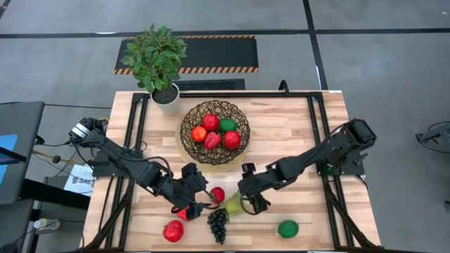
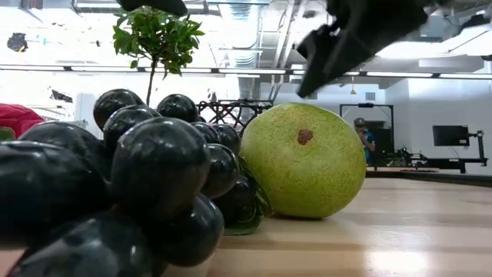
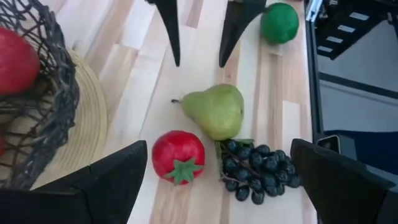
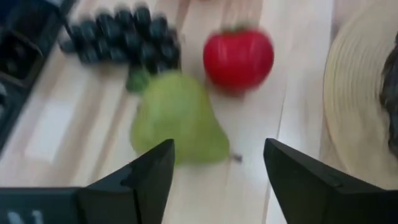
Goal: Build produce basket
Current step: Put the green pear into the basket
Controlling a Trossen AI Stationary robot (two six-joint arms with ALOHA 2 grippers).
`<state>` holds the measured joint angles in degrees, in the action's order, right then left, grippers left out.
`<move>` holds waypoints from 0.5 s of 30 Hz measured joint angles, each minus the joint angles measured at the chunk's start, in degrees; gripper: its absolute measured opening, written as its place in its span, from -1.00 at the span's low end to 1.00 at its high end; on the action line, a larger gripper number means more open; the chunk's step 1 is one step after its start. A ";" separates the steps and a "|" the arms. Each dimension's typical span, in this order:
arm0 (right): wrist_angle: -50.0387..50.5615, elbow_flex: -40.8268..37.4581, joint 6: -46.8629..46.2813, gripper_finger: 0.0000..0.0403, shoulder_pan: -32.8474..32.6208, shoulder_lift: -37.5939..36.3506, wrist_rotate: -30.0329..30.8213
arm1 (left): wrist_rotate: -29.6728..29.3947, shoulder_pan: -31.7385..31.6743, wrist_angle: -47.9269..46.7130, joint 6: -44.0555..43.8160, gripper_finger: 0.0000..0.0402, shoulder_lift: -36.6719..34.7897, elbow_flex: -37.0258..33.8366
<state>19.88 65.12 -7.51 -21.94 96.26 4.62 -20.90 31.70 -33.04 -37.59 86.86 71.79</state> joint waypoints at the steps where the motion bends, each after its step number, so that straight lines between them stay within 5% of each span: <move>1: -1.40 0.00 -0.01 0.37 0.03 -0.13 0.00 | 0.12 0.20 0.08 -0.10 0.90 -0.01 0.00; 10: -9.59 0.00 -0.32 0.88 -0.98 2.34 -0.18 | -0.55 2.63 -0.22 -2.12 0.90 -0.34 0.00; 15: -12.99 0.13 -2.95 0.98 -1.26 7.60 -0.16 | -1.29 2.91 -0.76 -2.22 0.90 -0.34 0.00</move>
<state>6.89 65.26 -10.46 -23.19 103.86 4.46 -22.20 34.61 -33.79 -39.81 86.52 71.79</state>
